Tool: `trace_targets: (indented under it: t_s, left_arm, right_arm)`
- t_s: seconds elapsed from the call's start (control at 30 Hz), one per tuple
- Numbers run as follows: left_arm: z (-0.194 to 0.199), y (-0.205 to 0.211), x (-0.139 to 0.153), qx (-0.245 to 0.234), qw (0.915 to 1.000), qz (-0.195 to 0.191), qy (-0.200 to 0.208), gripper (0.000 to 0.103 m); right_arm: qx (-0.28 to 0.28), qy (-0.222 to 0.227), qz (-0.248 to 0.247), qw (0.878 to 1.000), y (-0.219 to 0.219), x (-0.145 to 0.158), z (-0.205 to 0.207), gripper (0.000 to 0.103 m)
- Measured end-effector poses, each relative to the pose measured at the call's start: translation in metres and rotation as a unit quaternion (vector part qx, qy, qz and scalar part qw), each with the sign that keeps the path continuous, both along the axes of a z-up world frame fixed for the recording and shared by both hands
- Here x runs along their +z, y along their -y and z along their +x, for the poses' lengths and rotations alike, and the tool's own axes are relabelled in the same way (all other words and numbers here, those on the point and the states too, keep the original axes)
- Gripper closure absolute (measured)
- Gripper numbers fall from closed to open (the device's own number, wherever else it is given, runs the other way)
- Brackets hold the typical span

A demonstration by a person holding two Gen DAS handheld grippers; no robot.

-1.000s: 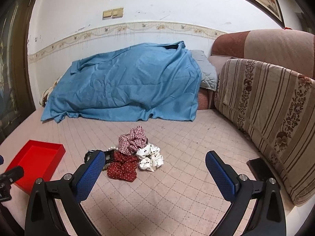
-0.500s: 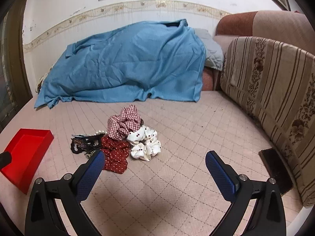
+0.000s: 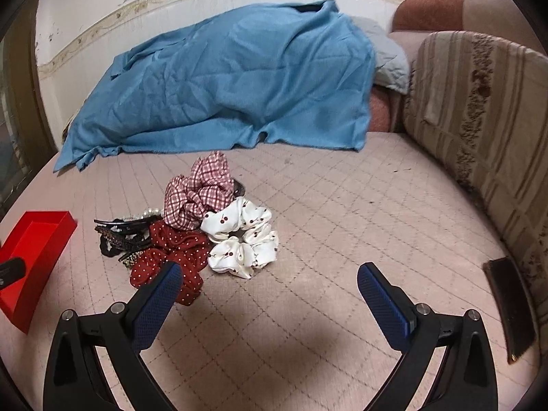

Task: Organize jewelry
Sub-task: 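Move both tools toward the pile of scrunchies beside the red tray, then grasp the red polka-dot scrunchie with left tool while right tool grasps white cherry-print scrunchie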

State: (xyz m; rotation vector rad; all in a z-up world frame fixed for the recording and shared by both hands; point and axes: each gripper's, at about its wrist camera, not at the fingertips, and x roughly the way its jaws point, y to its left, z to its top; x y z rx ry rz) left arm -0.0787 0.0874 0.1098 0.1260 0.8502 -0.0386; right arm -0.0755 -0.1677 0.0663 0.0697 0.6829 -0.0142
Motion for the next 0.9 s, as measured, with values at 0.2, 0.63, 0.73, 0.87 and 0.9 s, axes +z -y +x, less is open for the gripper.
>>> trace_targets:
  t_s: [0.2,0.63,0.73,0.87,0.9]
  left_arm:
    - [0.024,0.025,-0.015,-0.053,0.9962,-0.057,-0.039,0.015]
    - [0.074,0.103,-0.071,-0.103,0.9833,-0.099,-0.113,0.051]
    - [0.081,0.112,-0.080,-0.103,0.9815,-0.103,-0.124,0.051]
    - [0.090,0.110,-0.087,-0.094,0.9775,-0.130,-0.137,0.059]
    - [0.092,0.110,-0.088,-0.092,0.9759,-0.137,-0.142,0.073]
  right_arm:
    - [0.025,-0.016,0.014,0.999,0.003,-0.016,0.021,0.001]
    - [0.058,-0.070,0.115,0.989,0.023,-0.047,0.070,0.024]
    - [0.056,-0.079,0.126,0.987,0.025,-0.051,0.076,0.029]
    - [0.056,-0.086,0.142,0.984,0.029,-0.053,0.077,0.036]
    - [0.056,-0.088,0.144,0.984,0.029,-0.053,0.077,0.039]
